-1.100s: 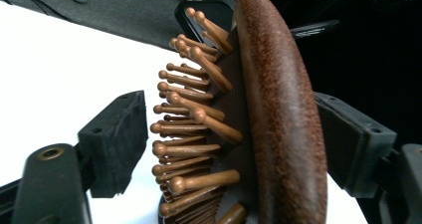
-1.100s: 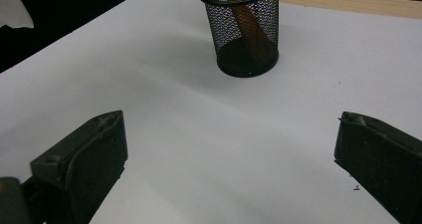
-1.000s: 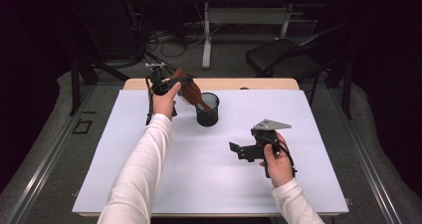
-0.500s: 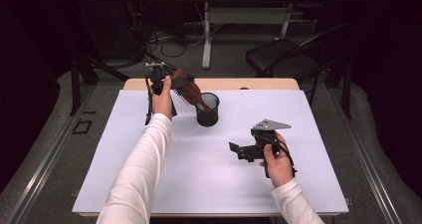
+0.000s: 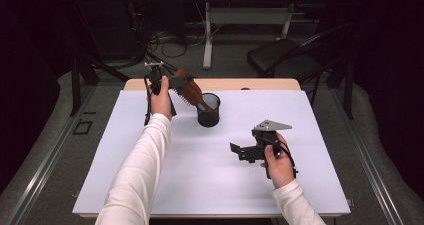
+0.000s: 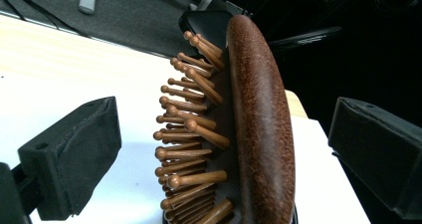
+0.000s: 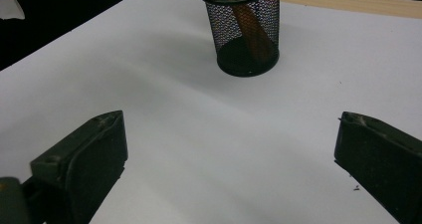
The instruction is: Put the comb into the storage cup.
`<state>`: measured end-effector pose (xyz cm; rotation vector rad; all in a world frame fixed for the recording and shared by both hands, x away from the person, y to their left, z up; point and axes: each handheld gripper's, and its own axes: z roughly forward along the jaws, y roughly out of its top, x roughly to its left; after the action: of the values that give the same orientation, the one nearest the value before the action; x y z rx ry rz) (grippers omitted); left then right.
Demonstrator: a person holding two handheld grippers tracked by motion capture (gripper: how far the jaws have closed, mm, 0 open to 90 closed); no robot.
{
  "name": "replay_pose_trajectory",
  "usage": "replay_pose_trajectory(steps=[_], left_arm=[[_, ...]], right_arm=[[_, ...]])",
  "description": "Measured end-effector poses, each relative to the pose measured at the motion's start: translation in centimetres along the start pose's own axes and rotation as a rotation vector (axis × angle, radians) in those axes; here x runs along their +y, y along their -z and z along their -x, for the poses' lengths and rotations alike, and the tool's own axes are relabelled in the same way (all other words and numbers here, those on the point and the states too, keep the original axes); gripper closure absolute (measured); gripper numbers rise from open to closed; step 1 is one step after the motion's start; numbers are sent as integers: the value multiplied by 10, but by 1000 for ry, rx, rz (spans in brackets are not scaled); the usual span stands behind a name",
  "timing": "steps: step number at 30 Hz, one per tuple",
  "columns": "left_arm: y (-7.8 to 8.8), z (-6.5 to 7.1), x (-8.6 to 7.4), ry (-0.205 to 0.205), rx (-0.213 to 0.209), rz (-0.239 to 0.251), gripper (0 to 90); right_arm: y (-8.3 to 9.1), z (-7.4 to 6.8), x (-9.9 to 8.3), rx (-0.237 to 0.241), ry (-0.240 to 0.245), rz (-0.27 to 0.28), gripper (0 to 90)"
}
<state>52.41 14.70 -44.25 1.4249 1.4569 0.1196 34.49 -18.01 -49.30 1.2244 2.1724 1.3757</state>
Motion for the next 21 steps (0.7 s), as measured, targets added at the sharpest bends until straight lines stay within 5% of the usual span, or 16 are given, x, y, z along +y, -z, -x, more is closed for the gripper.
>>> replay_pose_trajectory(steps=[21], left_arm=[[2, -2, 2, -1, -7, -5, 4]], right_arm=[[-1, -1, -1, -1, -2, -3, 0]])
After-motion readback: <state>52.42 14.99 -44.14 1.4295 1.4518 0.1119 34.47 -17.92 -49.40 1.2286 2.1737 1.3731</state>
